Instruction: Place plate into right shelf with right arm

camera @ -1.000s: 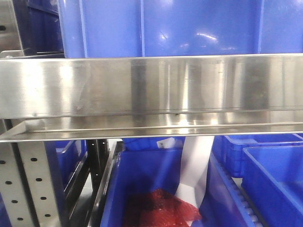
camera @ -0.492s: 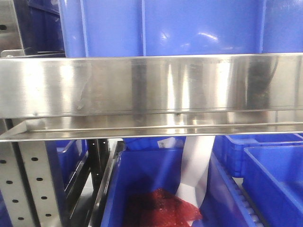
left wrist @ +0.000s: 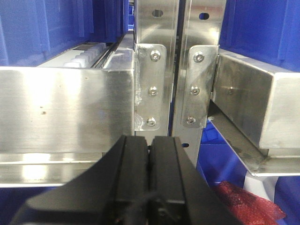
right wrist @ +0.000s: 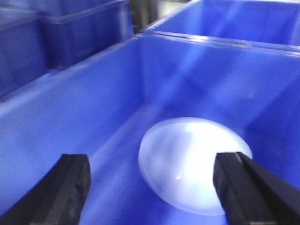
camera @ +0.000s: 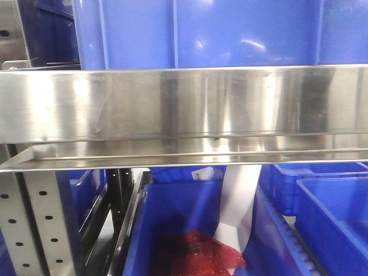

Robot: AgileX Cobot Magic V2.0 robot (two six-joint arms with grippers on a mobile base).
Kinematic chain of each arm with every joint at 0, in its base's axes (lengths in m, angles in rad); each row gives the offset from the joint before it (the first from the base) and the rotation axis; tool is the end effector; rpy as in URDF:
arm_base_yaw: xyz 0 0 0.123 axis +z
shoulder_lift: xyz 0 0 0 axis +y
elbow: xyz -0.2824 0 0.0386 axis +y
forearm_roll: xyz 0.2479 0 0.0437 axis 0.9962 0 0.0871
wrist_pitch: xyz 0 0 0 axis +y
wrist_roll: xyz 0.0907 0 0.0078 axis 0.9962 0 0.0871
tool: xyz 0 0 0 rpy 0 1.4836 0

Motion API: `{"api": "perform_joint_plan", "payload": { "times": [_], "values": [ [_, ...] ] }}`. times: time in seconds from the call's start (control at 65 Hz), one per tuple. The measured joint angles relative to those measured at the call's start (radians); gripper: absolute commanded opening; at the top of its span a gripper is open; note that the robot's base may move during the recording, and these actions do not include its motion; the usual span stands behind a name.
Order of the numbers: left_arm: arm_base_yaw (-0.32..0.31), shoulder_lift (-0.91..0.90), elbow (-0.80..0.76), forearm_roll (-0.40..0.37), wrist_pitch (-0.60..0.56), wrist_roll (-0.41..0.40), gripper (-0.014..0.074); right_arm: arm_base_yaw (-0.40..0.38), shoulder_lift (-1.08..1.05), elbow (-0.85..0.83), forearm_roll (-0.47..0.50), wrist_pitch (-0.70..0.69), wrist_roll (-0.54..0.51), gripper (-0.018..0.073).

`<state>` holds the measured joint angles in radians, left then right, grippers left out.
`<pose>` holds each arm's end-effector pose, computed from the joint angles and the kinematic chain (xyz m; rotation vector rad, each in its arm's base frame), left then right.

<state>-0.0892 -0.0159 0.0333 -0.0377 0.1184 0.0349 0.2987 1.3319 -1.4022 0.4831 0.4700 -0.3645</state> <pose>0.0563 -0.0054 0.1919 0.0736 1.6181 -0.0744 0.2818 0.1069 0.4441 -0.3575 1.8192 0.4543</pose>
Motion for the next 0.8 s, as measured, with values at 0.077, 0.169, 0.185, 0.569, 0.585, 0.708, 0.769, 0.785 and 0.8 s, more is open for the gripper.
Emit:
{"api": "perform_joint_plan", "payload": {
  "times": [0.077,0.169,0.185,0.569,0.585,0.708,0.769,0.785,0.8],
  "values": [
    [0.000,0.000,0.000,0.000,0.000,0.000,-0.0047,-0.029,-0.061,0.000,0.000,0.032,0.000,0.0337],
    [0.000,0.000,0.000,0.000,0.000,0.000,-0.0047,-0.075,-0.139,-0.004,0.000,0.072,0.000,0.0096],
    [0.000,0.000,0.000,0.000,0.000,0.000,-0.0047,-0.083,-0.149,-0.004,0.000,0.079,0.000,0.0061],
    [0.000,0.000,0.000,0.000,0.000,0.000,-0.0047,-0.223,-0.317,-0.008,-0.009,0.255,0.034,0.0064],
    [0.000,0.000,0.000,0.000,0.000,0.000,-0.0047,-0.223,-0.317,-0.008,-0.009,0.256,0.034,0.0064],
    [0.000,0.000,0.000,0.000,0.000,0.000,-0.0047,-0.223,-0.318,-0.008,-0.009,0.263,0.034,0.0064],
    [0.000,0.000,0.000,0.000,0.000,0.000,-0.0047,-0.223,-0.318,-0.008,-0.011,0.265,0.034,0.0064],
    [0.000,0.000,0.000,0.000,0.000,0.000,-0.0047,-0.223,-0.318,-0.008,-0.011,0.265,0.034,0.0064],
    [0.000,0.000,0.000,0.000,0.000,0.000,-0.0047,-0.223,-0.318,-0.008,-0.011,0.265,0.034,0.0064]
  ]
}}
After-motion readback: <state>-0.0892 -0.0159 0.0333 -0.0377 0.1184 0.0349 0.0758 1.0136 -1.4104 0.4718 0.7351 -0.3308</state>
